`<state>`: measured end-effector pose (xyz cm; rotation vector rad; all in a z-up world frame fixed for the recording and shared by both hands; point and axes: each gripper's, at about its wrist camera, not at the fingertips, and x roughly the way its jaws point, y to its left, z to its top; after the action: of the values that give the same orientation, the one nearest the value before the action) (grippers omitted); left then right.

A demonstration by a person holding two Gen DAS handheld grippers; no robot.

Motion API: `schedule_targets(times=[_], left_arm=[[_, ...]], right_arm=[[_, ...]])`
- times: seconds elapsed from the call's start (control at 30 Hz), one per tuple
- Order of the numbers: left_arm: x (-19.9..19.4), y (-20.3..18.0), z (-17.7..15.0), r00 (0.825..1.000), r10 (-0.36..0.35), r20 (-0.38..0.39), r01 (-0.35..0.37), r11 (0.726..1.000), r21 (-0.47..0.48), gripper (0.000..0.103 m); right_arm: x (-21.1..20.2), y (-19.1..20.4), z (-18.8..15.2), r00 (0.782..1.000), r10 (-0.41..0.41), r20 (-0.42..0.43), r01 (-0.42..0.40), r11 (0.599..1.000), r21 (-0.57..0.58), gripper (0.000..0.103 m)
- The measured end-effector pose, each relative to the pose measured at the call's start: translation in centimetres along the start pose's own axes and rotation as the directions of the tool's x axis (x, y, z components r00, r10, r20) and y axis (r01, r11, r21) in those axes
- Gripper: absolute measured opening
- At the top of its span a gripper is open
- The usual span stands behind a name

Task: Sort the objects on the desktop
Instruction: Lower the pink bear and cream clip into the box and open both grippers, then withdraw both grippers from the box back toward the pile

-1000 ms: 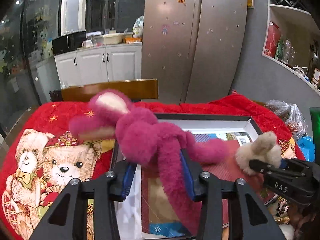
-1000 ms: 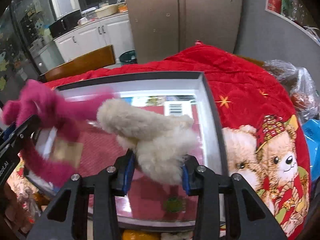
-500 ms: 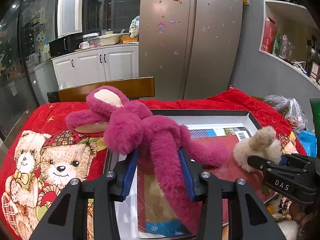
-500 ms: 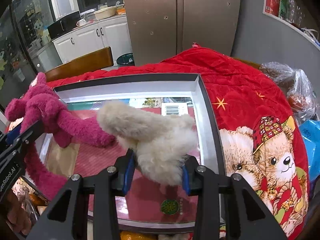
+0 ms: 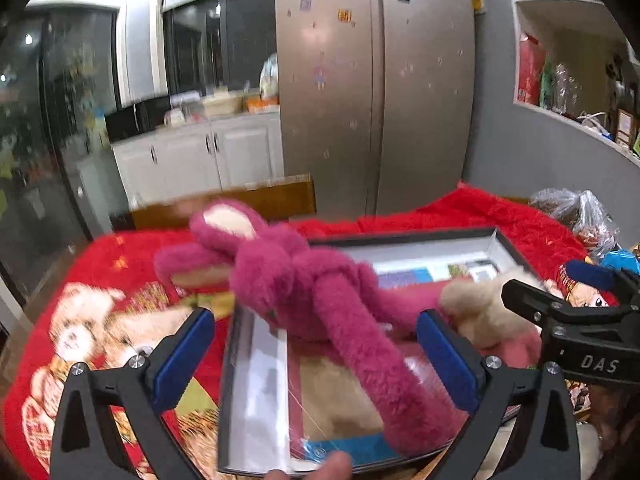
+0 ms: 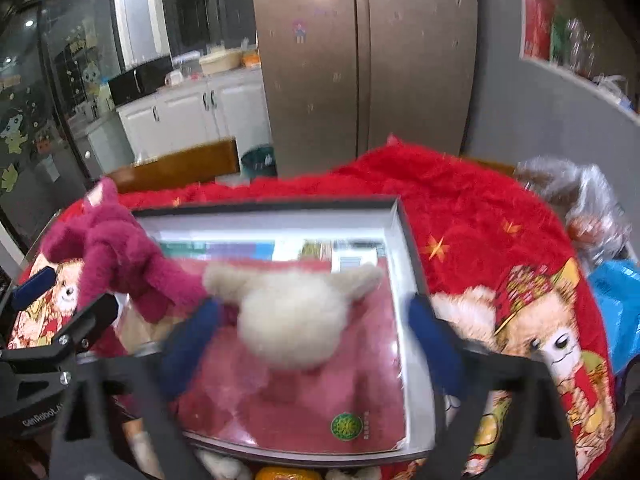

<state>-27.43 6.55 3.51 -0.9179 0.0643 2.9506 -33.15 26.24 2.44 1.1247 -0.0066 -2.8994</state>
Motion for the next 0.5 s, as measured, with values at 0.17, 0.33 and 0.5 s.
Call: schedule_targets(times=[0.17, 0.33, 0.5], left_arm=[[-2.2, 0.4, 0.5, 0.997, 0.002, 0.081, -0.002, 1.0, -0.004, 0.103], [-3.4, 1.0, 1.0, 0.993, 0.013, 0.119, -0.013, 1.0, -0.007, 0.103], [-4.6, 1.3, 1.3, 0.991, 0.01, 0.135, -0.007, 1.0, -0.024, 0.103]], right_arm=[[-2.7, 0.4, 0.4, 0.993, 0.013, 0.117, -0.014, 1.0, 0.012, 0.103], [-5.2, 1.3, 0.9, 0.981, -0.018, 0.192, 0.019, 1.0, 0.001, 0.103], [-7.7, 2.0, 1.1, 0.964, -0.048, 0.261, 0.054, 0.998, -0.014, 0.103]])
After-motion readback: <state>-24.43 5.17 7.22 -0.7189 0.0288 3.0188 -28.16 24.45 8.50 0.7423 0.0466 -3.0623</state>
